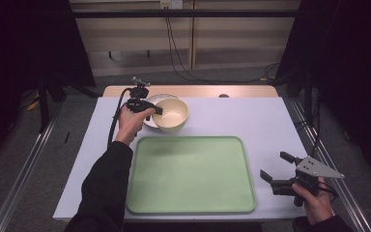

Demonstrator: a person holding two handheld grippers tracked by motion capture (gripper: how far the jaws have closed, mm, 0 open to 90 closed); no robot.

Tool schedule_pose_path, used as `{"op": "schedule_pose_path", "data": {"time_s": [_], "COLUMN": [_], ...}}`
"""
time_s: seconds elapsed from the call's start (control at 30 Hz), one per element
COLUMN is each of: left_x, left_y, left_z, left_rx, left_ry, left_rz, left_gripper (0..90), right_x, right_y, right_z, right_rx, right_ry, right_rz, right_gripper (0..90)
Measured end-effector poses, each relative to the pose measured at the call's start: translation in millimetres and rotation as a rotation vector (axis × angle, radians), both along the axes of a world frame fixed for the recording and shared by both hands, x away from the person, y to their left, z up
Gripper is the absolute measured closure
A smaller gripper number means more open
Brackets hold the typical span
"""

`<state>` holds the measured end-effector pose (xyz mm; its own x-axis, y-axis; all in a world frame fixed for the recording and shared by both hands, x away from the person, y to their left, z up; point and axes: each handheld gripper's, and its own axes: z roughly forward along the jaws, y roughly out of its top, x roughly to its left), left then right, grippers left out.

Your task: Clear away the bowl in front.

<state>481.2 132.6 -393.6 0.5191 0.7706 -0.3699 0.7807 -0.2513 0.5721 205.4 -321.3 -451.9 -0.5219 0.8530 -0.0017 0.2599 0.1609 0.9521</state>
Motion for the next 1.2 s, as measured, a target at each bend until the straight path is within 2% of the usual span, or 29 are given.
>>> {"op": "schedule_pose_path", "data": {"time_s": [0.37,0.5,0.53,0.67,0.7,0.73,0.87,0.9,0.97,1.07,1.2], "left_x": [-5.7,-8.5,-9.0,-10.3,-10.4,-11.3,-14.4,-15.4,-16.3,-17.8,-19.9], "left_y": [-18.1,-26.7,-30.8,-38.5,-40.2,-43.3,-53.6,-57.1,-63.1,-68.8,-79.4], "left_z": [-1.8,-0.7,-0.4,0.0,0.4,0.4,0.3,-0.1,-0.7,-1.5,-3.3], "left_rx": [0.022,0.014,0.012,0.015,0.024,0.011,0.009,0.003,0.008,0.002,0.006], "left_ry": [0.009,0.008,0.009,0.009,0.01,0.014,0.01,0.012,0.012,0.015,0.019], "left_rz": [-0.073,-0.093,-0.112,-0.122,-0.14,-0.137,-0.166,-0.159,-0.183,-0.186,-0.215], "left_gripper": [83.7,83.8,83.8,83.8,83.8,83.8,83.8,83.8,83.8,83.7,83.8], "right_x": [0.1,0.2,0.2,-0.1,-0.3,-0.1,-0.2,-0.2,-0.4,-0.4,-0.4], "right_y": [0.0,0.0,0.0,-0.1,-0.2,-0.2,-0.2,0.0,-0.1,-0.2,-0.2], "right_z": [0.0,0.1,0.0,0.1,0.2,0.1,0.2,0.1,0.2,0.2,0.2], "right_rx": [0.001,0.002,0.001,0.0,0.001,-0.001,0.0,0.002,0.003,0.002,0.003], "right_ry": [0.003,0.005,0.003,0.003,0.003,0.002,0.003,0.004,0.004,0.004,0.005], "right_rz": [0.001,0.003,0.003,0.0,0.0,0.0,-0.001,0.0,0.0,-0.001,0.0], "right_gripper": [0.9,0.9,0.9,0.9,0.9,0.9,0.9,0.9,0.9,0.9,0.9]}}
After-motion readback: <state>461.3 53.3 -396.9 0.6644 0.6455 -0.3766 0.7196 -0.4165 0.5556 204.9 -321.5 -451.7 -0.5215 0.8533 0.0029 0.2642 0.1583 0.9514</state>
